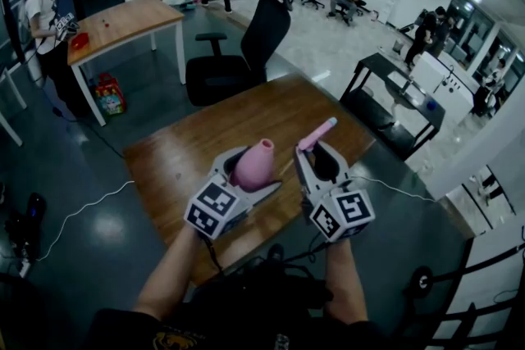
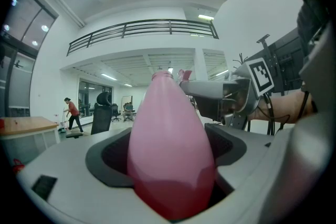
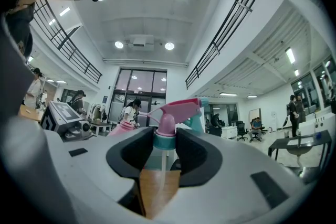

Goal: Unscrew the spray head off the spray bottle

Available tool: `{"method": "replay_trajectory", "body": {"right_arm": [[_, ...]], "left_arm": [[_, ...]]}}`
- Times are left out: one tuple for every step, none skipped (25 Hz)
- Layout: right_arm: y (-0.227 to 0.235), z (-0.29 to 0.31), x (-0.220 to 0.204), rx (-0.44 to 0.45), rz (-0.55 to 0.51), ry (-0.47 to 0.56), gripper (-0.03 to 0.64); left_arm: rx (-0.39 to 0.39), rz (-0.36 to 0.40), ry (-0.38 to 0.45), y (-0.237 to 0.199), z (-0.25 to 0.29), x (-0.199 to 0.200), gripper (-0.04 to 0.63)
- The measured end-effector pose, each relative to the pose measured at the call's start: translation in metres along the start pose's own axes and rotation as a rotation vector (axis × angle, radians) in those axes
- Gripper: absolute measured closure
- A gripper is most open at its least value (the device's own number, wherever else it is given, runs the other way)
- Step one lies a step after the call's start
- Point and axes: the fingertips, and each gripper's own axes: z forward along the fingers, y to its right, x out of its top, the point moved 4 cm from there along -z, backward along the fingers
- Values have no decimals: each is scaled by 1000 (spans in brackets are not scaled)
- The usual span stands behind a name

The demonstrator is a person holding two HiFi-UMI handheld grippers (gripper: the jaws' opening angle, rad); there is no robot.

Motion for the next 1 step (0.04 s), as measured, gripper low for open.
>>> {"method": "replay_trajectory", "body": {"right_arm": [[0,0,0,0,-1,-1,480]], "left_arm": [[-1,0,-1,0,0,0,164]]}}
